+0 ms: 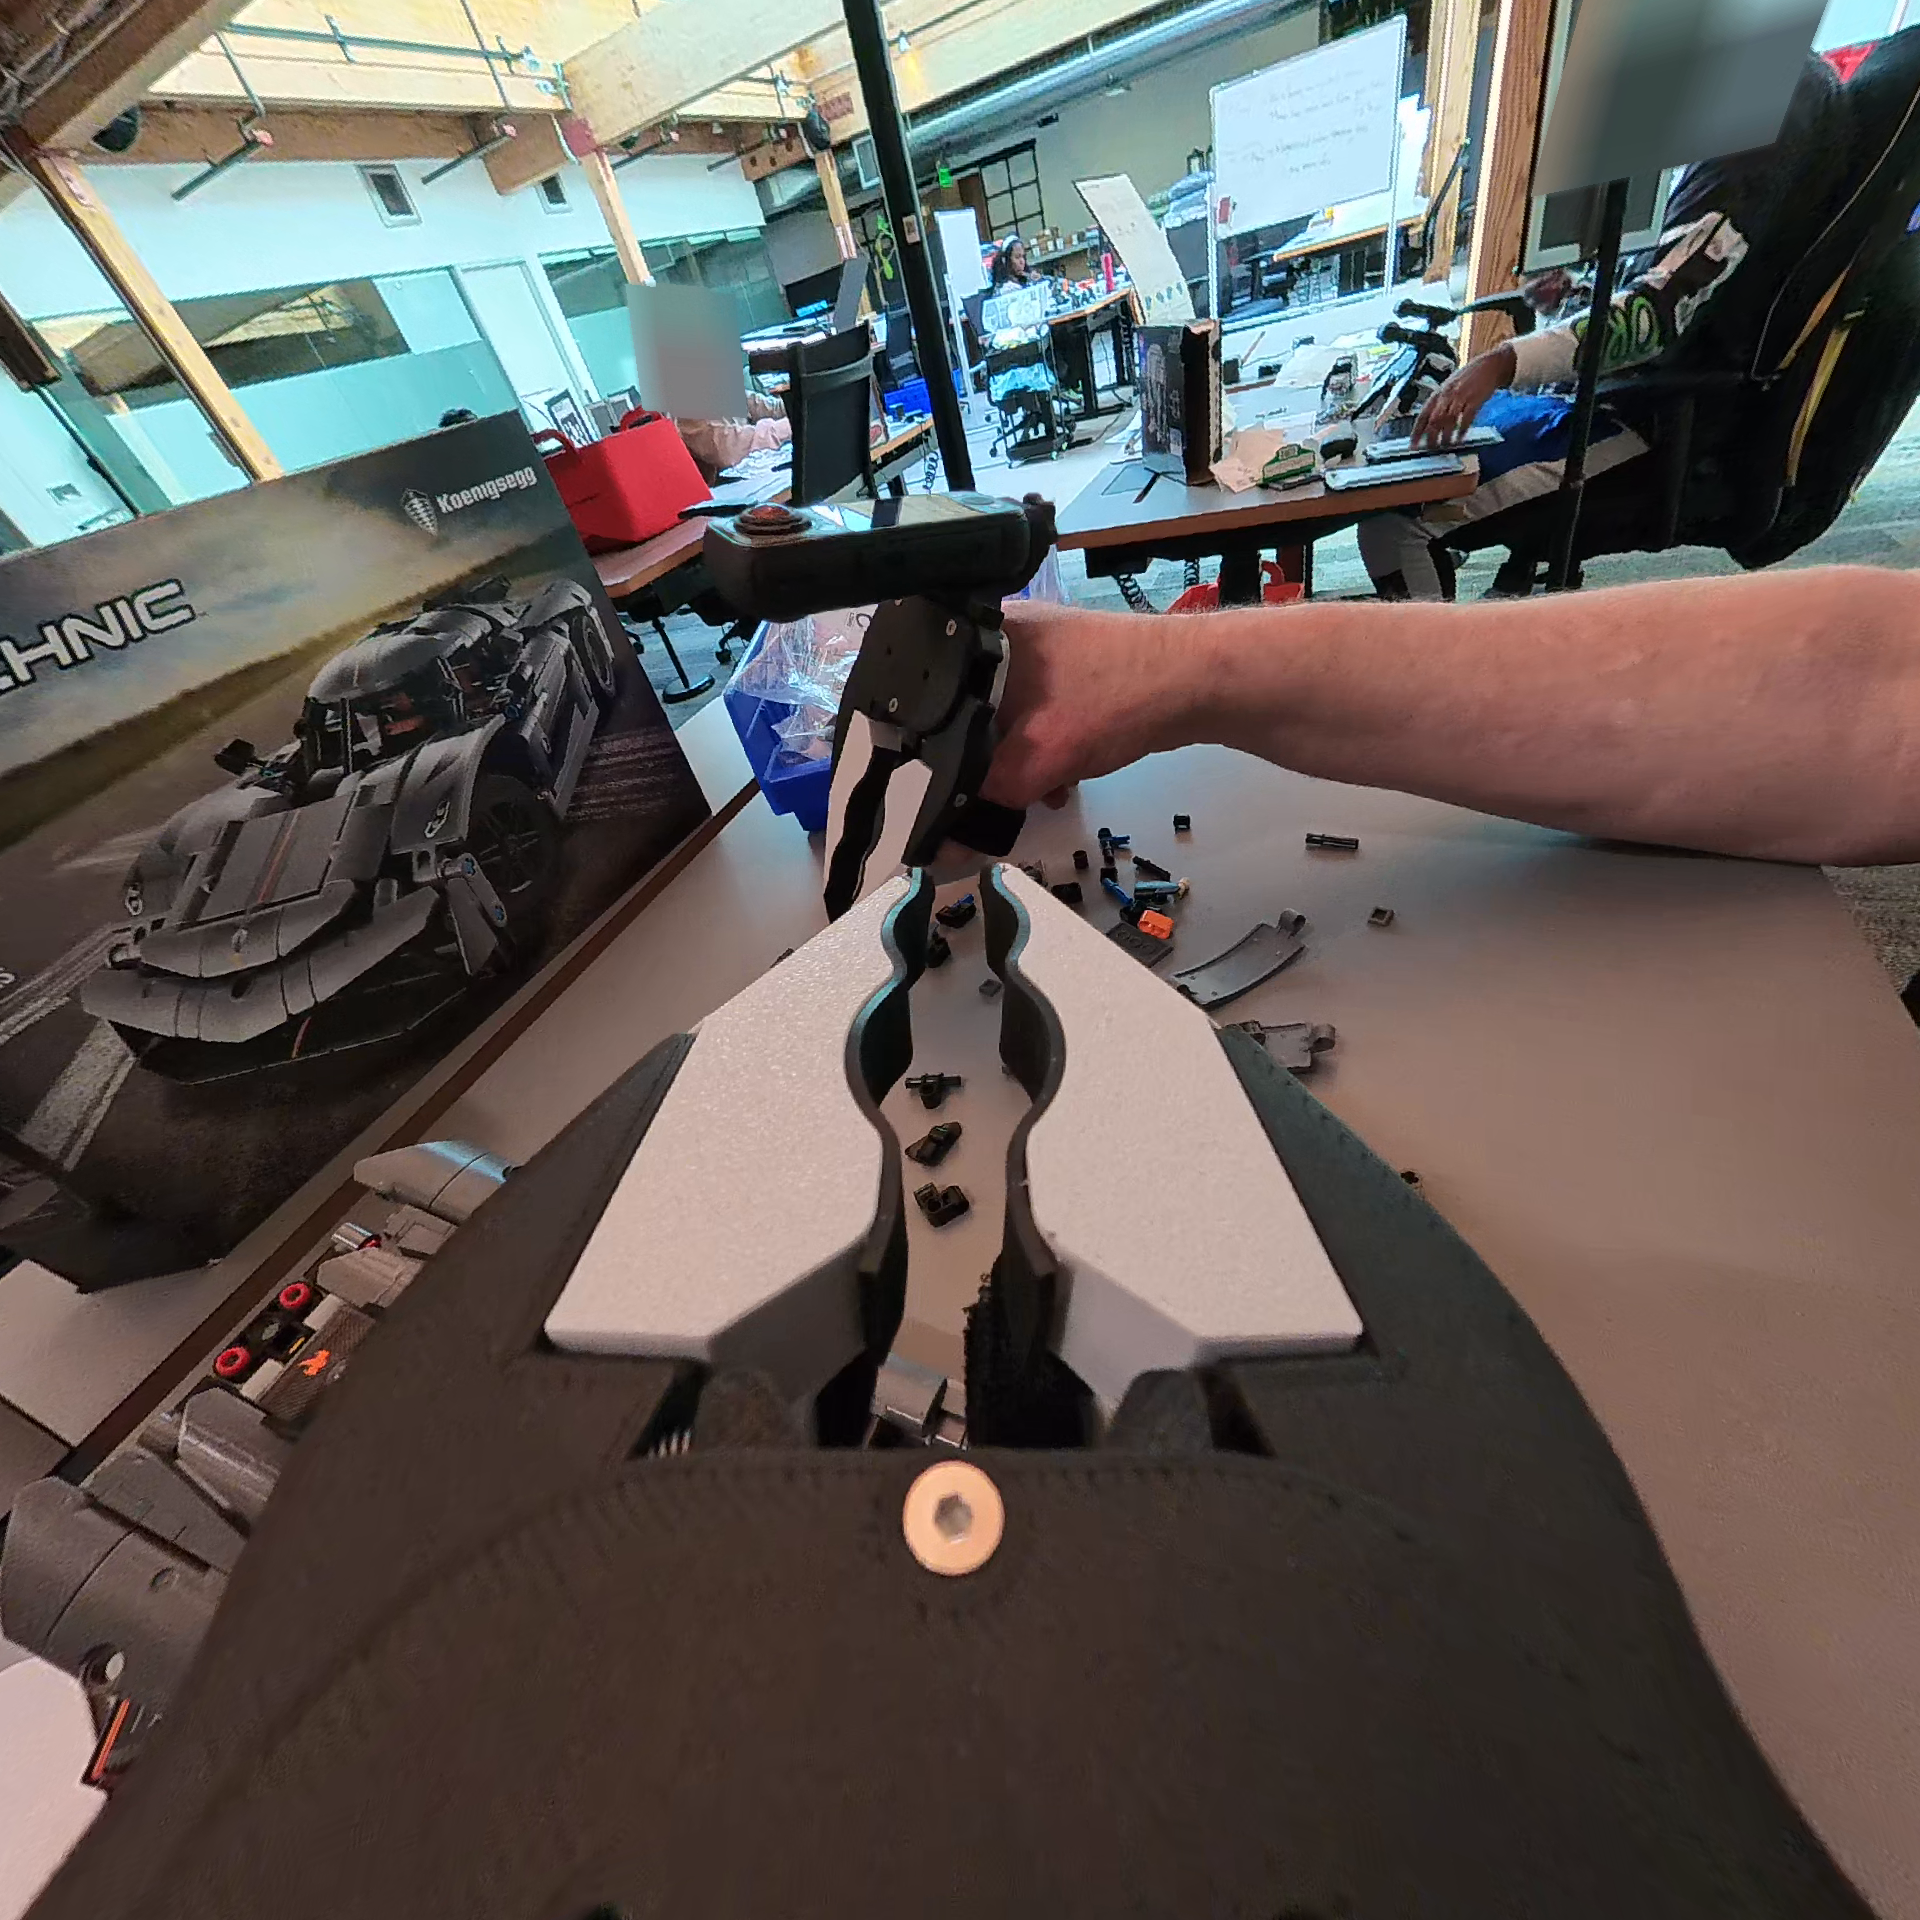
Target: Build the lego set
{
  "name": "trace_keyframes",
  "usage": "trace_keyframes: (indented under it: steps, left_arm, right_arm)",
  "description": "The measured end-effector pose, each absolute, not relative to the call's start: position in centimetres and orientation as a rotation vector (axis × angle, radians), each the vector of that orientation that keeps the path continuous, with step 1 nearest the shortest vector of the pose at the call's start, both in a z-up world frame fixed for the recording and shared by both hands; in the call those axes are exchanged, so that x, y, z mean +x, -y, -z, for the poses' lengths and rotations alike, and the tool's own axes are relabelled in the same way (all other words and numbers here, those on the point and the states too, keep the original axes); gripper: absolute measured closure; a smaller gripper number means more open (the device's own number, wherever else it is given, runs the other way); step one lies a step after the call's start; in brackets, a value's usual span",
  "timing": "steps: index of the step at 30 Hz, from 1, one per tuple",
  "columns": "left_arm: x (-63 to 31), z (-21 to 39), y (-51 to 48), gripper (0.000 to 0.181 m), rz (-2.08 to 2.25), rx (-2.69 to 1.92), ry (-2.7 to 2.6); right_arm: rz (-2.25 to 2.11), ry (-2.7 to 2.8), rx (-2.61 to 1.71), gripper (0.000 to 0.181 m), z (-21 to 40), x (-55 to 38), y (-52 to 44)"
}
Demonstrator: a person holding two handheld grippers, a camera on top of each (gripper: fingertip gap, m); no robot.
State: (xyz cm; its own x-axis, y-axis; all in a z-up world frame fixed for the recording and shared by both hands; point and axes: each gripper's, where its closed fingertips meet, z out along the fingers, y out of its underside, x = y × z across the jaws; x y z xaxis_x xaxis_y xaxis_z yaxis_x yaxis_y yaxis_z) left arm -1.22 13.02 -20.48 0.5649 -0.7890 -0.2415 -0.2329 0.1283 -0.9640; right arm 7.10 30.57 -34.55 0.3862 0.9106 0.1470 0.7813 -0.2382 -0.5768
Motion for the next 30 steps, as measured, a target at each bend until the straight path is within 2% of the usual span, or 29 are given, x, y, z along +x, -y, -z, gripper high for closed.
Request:
trace_keyframes:
  steps: [17, 30]
  left_arm:
    - [-1.3, 20.7, -13.3, 0.174, 0.501, -1.432, -0.937]
    - [-1.4, 20.5, -13.2, 0.174, 0.501, -1.427, -0.937]
  right_arm:
    - [-0.482, 1.342, -2.082, 0.16, 34.7, 7.5, -32.0]
    - [-0.461, 1.429, -2.159, 0.163, 37.3, 8.0, -31.7]
